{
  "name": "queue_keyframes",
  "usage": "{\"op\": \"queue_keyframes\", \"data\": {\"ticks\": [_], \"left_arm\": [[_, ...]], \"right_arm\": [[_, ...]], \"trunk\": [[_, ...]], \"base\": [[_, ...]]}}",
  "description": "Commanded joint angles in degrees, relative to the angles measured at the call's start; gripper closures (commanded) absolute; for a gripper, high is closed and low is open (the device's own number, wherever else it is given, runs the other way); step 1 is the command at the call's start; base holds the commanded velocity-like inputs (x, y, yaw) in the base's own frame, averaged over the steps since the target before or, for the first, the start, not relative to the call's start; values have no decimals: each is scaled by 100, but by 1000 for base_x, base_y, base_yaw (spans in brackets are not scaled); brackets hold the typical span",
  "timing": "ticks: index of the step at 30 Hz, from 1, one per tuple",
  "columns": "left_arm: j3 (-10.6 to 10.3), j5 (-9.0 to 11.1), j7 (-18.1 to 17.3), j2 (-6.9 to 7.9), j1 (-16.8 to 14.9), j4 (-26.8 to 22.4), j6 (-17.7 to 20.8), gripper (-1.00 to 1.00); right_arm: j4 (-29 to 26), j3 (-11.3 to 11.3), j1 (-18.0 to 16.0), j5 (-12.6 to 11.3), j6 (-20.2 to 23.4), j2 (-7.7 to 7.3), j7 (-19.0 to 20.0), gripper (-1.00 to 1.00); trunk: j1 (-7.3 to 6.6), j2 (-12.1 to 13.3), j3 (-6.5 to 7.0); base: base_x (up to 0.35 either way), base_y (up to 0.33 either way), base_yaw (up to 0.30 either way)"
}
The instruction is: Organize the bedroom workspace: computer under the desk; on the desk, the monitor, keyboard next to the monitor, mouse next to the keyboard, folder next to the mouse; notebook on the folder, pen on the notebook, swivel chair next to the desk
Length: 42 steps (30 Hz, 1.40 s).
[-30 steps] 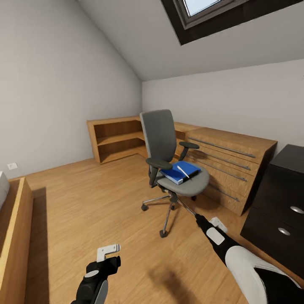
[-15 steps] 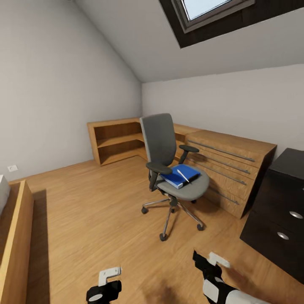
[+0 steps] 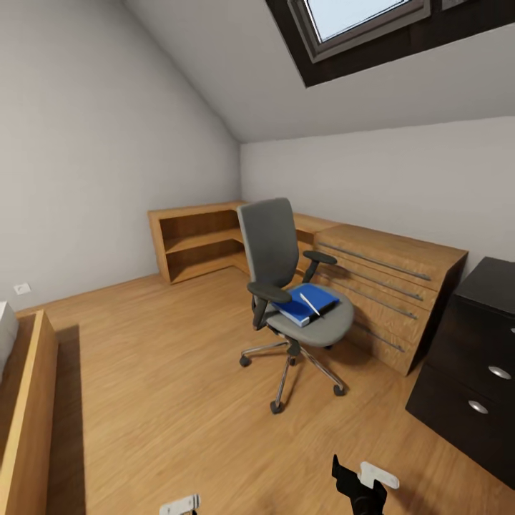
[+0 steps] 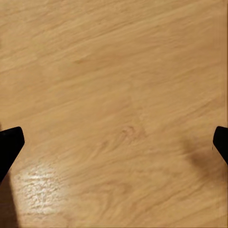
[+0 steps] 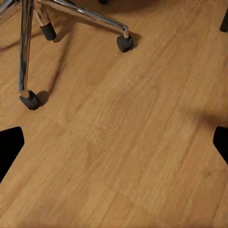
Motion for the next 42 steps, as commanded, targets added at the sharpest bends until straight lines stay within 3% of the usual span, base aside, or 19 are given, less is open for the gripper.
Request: {"op": "queue_keyframes", "data": {"ticks": [1,13,22,35,42], "left_arm": [[-33,64,46,6,-4,18,-116,-100],[-20,87,194,2,0,53,-325,-100],[-44,81,160,-25,-4,600,-305,-100],[-31,102,182,-6,0,605,-331,-100],[-18,116,166,24,-1,597,-339,-100]], "right_arm": [[11,7,-5,-33,-30,0,-2,-100],[11,8,-4,-28,-145,37,-14,-100],[25,7,-4,-46,-161,46,-23,-100],[28,4,-4,-61,-150,55,-23,-100],[28,7,-4,71,-128,114,5,-100]], "trunk": [[-24,39,13],[-287,520,228],[-485,881,390],[-770,1403,578],[-924,1684,699]], "base": [[0,0,0],[0,0,0],[0,0,-23],[-6,0,-163],[-293,0,-3]]}}
